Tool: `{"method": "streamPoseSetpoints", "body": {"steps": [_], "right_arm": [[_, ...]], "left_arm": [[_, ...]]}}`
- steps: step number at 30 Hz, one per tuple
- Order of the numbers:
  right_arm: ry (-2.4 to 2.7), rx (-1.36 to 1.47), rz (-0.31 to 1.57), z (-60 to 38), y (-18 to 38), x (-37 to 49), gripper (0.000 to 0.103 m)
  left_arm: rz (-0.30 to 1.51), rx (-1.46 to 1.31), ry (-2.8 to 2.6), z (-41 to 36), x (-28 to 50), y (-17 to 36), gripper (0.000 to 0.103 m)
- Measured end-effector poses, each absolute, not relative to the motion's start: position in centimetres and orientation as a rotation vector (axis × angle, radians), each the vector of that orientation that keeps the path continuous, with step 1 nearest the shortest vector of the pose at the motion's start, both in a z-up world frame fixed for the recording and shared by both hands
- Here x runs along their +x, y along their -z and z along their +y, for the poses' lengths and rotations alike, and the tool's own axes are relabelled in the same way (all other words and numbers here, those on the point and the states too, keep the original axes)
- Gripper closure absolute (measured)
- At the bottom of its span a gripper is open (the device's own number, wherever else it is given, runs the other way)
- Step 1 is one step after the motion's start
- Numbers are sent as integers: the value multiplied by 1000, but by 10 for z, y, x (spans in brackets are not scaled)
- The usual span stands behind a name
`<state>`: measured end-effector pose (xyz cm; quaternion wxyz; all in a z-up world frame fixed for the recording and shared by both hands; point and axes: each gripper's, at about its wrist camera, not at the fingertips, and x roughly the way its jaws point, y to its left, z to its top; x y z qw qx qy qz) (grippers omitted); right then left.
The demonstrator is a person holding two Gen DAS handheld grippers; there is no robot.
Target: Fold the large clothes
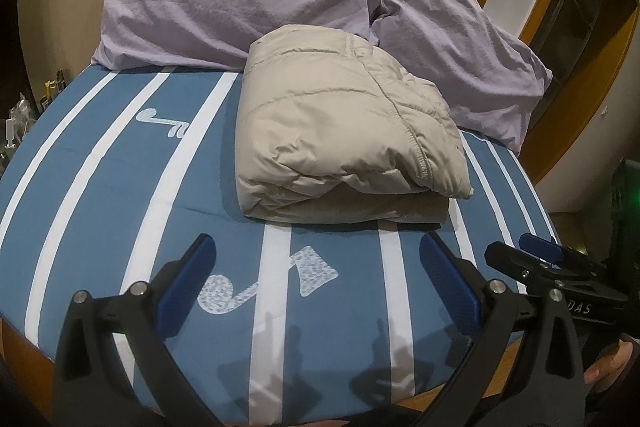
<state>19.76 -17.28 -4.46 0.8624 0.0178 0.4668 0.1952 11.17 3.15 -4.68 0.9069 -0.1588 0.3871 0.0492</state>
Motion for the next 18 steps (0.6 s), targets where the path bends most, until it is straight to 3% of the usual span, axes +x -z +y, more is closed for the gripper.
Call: {"method": "streamPoseSetpoints", "body": {"steps": [18], "right_arm": [[-414, 42, 993, -174, 49, 197, 1]], "left_arm": [[825, -328, -120, 32, 114, 50, 2]]}}
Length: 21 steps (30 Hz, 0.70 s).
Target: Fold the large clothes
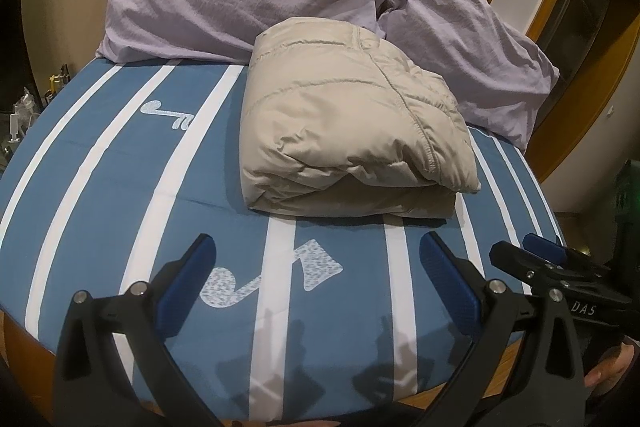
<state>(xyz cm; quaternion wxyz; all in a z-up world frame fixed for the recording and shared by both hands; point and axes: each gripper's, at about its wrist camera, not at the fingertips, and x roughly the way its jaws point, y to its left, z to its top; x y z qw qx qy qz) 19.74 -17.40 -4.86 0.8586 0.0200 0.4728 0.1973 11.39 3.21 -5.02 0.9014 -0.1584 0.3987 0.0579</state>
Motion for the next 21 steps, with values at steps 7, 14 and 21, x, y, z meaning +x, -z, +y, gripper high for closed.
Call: {"method": "streamPoseSetpoints", "body": {"steps": [7, 14, 21], "right_arm": [[-416, 43, 998, -175, 50, 197, 1], [-416, 44, 1000, -173, 51, 197, 1], [-417, 44, 1001, -173, 51, 197, 1]], "left_arm": [[831, -328, -124, 32, 115, 52, 2], [831, -328, -124, 32, 115, 52, 2], [829, -328, -125, 32, 115, 52, 2]]}}
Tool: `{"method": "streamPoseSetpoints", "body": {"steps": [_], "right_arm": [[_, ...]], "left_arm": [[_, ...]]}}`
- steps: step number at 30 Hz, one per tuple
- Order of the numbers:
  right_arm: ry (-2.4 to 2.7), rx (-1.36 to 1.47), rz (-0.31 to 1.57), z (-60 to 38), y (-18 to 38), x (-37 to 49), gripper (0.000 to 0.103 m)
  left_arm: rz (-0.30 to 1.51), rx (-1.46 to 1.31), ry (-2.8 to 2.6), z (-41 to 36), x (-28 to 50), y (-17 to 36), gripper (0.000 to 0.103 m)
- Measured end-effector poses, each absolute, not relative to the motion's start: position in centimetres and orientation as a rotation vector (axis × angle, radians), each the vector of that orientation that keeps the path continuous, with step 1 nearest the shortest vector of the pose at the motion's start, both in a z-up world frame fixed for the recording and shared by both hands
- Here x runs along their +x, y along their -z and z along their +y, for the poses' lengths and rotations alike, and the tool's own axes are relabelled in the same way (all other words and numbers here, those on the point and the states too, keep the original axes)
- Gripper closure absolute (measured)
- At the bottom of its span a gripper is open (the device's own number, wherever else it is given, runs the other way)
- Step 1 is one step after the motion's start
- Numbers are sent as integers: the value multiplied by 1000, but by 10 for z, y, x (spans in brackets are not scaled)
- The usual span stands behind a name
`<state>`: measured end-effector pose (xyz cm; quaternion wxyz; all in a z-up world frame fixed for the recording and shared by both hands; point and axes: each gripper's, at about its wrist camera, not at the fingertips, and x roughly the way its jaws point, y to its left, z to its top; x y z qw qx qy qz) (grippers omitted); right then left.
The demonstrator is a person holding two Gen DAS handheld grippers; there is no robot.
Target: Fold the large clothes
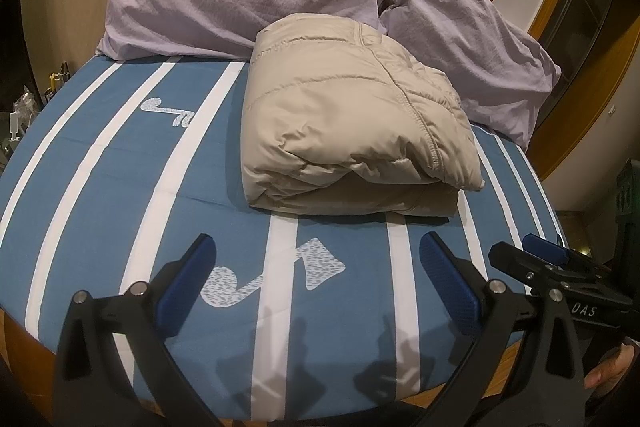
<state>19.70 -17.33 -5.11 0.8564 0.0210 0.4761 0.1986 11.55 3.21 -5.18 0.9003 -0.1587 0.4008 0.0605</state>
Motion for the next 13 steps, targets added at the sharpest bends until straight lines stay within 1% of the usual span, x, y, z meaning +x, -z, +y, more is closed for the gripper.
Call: {"method": "streamPoseSetpoints", "body": {"steps": [13], "right_arm": [[-418, 43, 1000, -173, 51, 197, 1]], "left_arm": [[829, -329, -124, 33, 115, 52, 2]]}}
